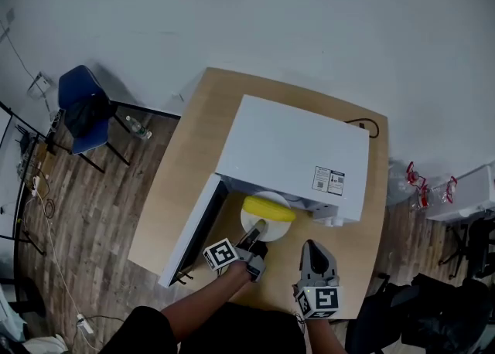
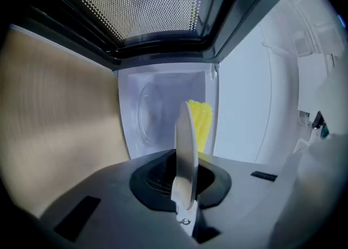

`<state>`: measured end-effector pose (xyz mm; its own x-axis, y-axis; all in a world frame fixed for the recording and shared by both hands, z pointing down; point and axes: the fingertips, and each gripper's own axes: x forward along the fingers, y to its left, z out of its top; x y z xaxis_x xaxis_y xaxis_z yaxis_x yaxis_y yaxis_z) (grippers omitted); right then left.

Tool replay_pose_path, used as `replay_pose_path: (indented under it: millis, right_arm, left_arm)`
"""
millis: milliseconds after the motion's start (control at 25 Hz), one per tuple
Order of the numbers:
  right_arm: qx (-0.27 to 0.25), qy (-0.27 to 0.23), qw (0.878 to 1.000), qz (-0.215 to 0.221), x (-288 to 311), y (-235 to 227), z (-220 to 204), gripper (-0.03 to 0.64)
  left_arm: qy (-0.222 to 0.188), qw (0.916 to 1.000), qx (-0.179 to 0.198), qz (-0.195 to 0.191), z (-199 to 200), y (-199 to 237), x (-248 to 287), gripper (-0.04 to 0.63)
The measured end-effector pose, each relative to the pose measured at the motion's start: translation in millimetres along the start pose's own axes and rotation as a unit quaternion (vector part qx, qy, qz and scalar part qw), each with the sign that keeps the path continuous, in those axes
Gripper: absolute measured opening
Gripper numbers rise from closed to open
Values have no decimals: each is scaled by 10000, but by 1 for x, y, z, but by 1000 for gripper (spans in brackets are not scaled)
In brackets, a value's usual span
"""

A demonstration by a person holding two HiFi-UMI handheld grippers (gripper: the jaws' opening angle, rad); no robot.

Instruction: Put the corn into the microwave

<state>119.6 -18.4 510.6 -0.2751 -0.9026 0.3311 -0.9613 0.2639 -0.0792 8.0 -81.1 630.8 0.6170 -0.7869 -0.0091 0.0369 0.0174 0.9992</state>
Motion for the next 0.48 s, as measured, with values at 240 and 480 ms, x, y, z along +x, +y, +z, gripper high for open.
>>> replay_pose_path:
  millis: [240, 480]
  right_arm:
    - [46, 131, 9999, 55, 6, -7, -12, 60]
    - [142, 200, 9997, -54, 9, -20, -18, 60]
  left_arm:
    - [-61, 10000, 46, 14, 11, 19, 25, 18]
    - [-160, 9989, 256, 349, 26, 46, 40, 18]
